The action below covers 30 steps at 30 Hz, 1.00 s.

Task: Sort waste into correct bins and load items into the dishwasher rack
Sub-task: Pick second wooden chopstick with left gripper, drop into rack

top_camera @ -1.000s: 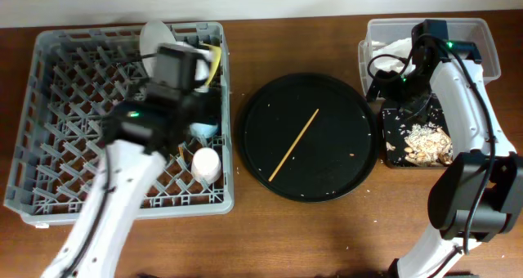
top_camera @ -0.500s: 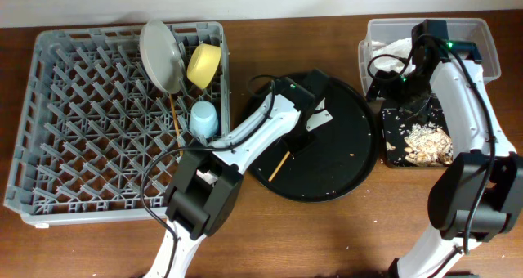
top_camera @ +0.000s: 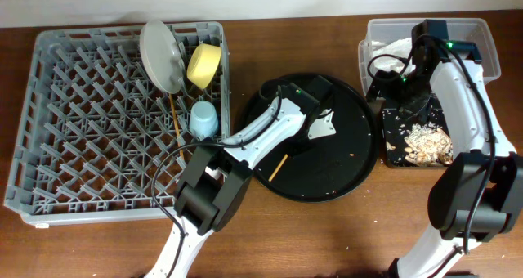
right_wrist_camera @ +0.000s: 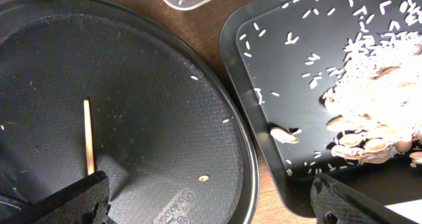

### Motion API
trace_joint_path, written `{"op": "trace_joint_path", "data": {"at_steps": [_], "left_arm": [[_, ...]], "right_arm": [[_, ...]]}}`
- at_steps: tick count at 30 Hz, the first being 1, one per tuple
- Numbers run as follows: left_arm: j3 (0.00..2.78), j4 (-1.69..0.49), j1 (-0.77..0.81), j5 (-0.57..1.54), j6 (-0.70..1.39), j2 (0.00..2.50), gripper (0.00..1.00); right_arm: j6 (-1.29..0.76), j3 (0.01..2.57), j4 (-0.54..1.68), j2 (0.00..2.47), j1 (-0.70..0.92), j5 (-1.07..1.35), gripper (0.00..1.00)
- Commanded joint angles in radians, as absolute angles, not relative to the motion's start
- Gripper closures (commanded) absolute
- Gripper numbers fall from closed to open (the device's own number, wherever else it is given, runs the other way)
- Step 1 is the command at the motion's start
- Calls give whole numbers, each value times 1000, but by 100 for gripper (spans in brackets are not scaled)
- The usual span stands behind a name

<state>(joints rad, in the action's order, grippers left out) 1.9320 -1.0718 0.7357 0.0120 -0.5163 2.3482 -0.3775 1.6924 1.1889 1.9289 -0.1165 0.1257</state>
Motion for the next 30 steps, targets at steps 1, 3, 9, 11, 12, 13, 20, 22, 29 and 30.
{"op": "trace_joint_path", "data": {"at_steps": [1,3,9,11,12,13,20,22,29,30], "left_arm": [[1937,-1060,736,30,-536,2386,66],[1937,-1059,737,28,-536,2390,66],[1934,-1094,725,23,-524,2399,74],[1934,-1108,726,21,-524,2404,99],[1934,-1114,726,7,-524,2404,99],[1934,-1118,727,0,-520,2404,99],[2378,-1319,591,-2,-138,2403,99],[2561,-1434,533,-3,-65,2403,99],[2811,-1688,274,4,-11,2233,99],[2756,-1688,254,4,-10,2174,99]], "right_arm": [[-374,1705,1189,1904,-118,127,2],[-374,1705,1190,1904,-118,127,2],[-375,1705,1189,1904,-118,127,2],[-374,1705,1189,1904,-118,128,2],[-374,1705,1189,1904,-118,127,2],[-374,1705,1189,1904,-118,127,2],[-374,1705,1189,1904,-118,127,2],[-374,1705,1189,1904,-118,127,2],[-374,1705,1189,1904,-118,127,1],[-375,1705,1189,1904,-118,128,1]]}}
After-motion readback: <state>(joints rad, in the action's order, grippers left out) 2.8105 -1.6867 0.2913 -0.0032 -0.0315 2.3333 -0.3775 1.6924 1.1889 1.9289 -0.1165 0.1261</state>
